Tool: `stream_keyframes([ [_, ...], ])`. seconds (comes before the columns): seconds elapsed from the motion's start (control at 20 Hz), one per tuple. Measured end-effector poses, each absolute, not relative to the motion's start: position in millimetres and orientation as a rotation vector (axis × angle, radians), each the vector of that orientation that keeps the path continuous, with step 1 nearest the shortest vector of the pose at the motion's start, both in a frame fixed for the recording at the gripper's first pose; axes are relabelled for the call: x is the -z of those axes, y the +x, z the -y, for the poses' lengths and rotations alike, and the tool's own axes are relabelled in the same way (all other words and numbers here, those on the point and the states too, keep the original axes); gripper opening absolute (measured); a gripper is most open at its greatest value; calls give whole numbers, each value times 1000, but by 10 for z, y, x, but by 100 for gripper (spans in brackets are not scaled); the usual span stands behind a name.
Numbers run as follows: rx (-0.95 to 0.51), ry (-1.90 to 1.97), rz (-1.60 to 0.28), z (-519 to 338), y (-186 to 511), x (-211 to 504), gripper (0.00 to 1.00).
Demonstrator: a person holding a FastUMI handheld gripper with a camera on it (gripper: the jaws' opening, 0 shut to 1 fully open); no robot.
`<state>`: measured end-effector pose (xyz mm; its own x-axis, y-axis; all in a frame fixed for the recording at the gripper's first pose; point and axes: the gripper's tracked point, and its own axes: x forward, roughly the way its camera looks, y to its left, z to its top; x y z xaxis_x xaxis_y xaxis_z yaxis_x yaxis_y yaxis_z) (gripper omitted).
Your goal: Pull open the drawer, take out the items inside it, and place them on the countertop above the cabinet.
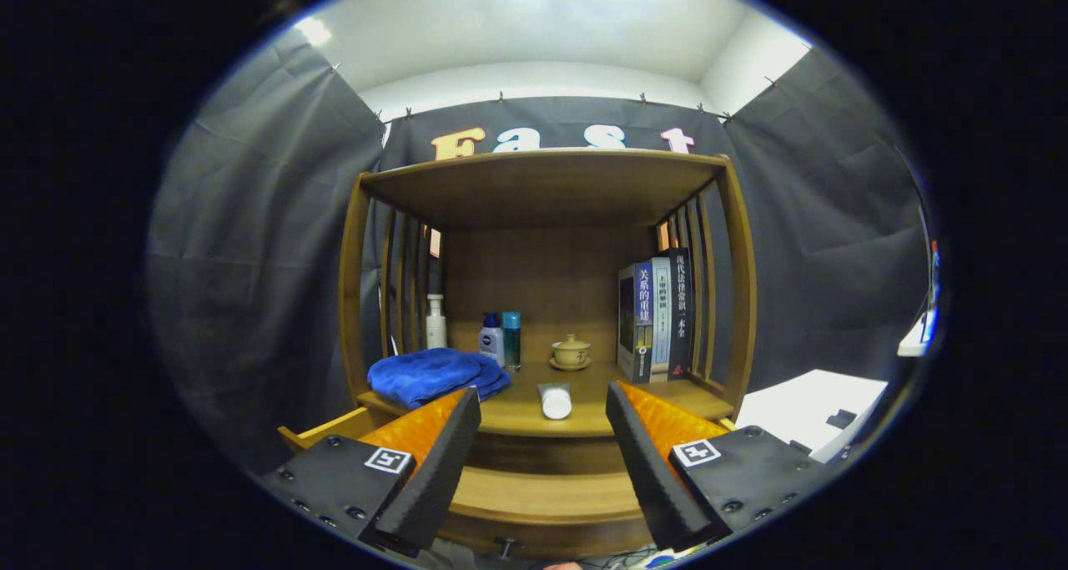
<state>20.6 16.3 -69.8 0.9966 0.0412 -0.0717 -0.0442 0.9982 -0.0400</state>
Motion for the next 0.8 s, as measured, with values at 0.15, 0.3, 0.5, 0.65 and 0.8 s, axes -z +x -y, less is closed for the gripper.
stream_keyframes([
  [0.15, -32, -29, -75, -66, 41, 891, 98],
  [0.3, -24, -70, -102, -32, -108, 1202, 98],
  [0.5, -18, -97, -129, -74, -320, 1568, 99],
  [0.65, -18, -105, -146, -111, -473, 1728, 99],
  [0.8, -15, -104, -120, -82, -478, 1714, 99],
])
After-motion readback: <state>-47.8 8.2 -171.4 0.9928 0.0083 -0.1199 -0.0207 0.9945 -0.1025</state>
